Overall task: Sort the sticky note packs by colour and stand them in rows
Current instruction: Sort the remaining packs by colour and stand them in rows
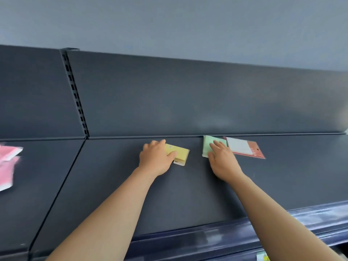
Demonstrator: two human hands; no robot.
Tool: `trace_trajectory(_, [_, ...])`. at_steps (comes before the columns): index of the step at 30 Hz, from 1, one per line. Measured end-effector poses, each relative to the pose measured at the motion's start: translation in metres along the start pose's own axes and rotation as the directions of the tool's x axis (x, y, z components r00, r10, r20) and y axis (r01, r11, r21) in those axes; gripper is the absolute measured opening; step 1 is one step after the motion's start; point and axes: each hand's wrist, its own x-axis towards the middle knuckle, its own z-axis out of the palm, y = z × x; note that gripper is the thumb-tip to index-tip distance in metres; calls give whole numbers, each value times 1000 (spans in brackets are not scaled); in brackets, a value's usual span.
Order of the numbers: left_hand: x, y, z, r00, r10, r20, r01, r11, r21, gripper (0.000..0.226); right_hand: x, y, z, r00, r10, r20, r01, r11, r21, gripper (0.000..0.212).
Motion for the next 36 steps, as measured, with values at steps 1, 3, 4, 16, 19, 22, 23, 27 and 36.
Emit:
trace_trajectory(1, [1, 2, 3, 1000, 1, 5, -1, 999, 36, 62, 0, 6, 0, 1000, 18, 25, -18, 1000, -5, 26])
trace_trajectory(3, [3, 4, 7, 1000, 13, 7, -13, 998, 66, 58, -2, 10, 1, 999, -9, 40, 9, 1000, 5, 30])
trace_trajectory(4, [4, 4, 8, 1000, 24, 5, -24, 998, 54, 54, -3, 10, 3, 998, -45, 39, 45, 999, 18, 34])
trace_trajectory(16, [4, -11, 5, 997, -23, 72, 47, 935, -352, 48, 9, 50, -11, 988, 144, -57, -147, 988, -40, 15])
trace_trajectory(19, [2, -5, 8, 999, -33, -28, 20, 928, -373, 47, 11, 49, -7, 994, 99, -49, -100, 995, -5, 15])
trace_trajectory(22, [1, 9, 6, 997, -51, -64, 12, 867, -497, 45, 11, 42, -3, 999, 23, -28, -22, 999, 41, 23])
trace_trajectory(23, [2, 14, 7, 997, -43, -57, 9, 867, -498, 45, 8, 38, -4, 1000, 4, -24, -2, 998, 57, 25])
trace_trajectory(27, [10, 29, 19, 996, -81, -48, 61, 939, -339, 51, -4, 23, -9, 998, -62, 19, 57, 979, 194, 28])
trace_trajectory(36, [18, 22, 12, 985, -28, 172, 77, 955, -286, 105, 10, 35, -4, 992, 125, 19, -126, 990, 57, 50])
